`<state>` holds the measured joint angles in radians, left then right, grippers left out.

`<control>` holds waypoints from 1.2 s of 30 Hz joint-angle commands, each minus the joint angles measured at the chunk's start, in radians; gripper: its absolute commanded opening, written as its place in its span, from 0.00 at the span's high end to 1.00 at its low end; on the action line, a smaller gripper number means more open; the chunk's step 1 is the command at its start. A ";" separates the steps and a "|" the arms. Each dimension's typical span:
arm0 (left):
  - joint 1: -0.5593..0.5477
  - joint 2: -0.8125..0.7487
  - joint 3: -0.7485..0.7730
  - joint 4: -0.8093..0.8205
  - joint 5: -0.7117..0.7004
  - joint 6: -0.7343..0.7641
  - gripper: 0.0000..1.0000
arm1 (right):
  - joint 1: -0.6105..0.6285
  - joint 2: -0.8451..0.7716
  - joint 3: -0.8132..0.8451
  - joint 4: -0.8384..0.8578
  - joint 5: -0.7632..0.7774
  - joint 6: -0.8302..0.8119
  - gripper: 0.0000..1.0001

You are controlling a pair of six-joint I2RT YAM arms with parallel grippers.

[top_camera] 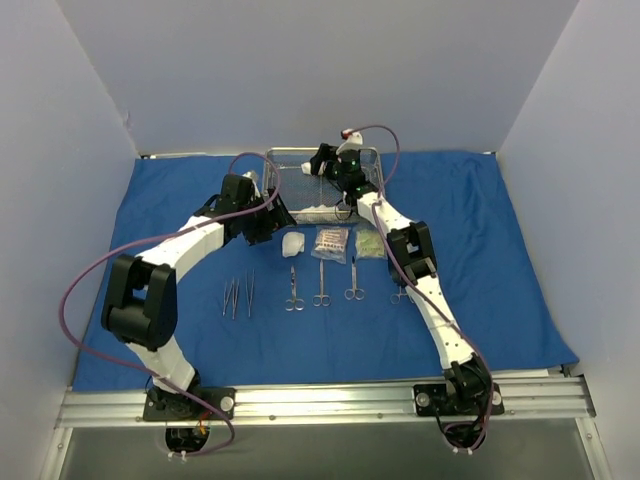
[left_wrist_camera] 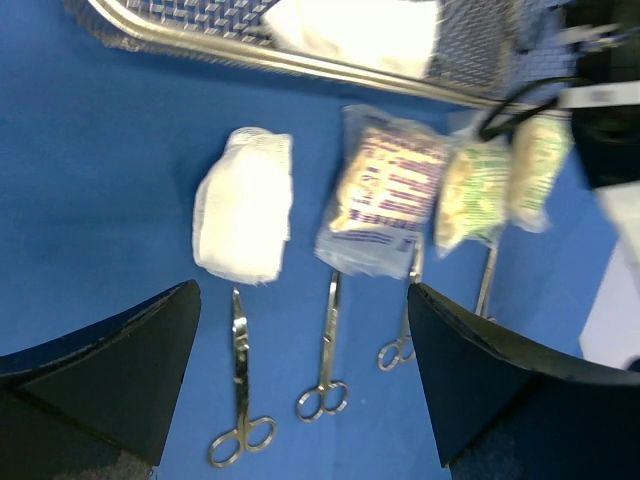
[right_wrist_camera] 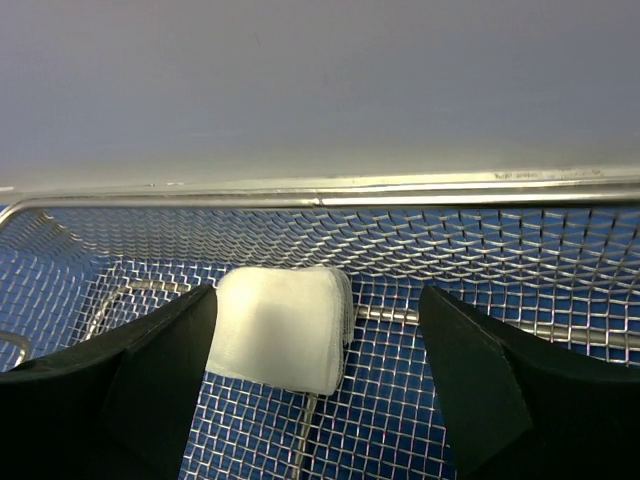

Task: Open and lay out the surgical kit
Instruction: Place the medical item in the surgical kit, then pick up the medical item from the container.

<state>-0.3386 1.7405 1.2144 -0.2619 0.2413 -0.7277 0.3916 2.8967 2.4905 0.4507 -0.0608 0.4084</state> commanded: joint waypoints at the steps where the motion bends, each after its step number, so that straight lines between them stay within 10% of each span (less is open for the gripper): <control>1: 0.015 -0.088 0.040 -0.045 -0.025 0.022 0.06 | 0.003 0.006 0.048 0.008 0.006 0.053 0.23; 36: 0.095 -0.142 -0.062 -0.017 0.036 -0.010 0.06 | 0.032 0.058 0.065 -0.032 -0.070 0.244 0.52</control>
<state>-0.2581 1.6409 1.1610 -0.3256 0.2447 -0.7265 0.3950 2.9250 2.5229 0.4160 -0.0982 0.6220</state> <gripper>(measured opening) 0.938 0.489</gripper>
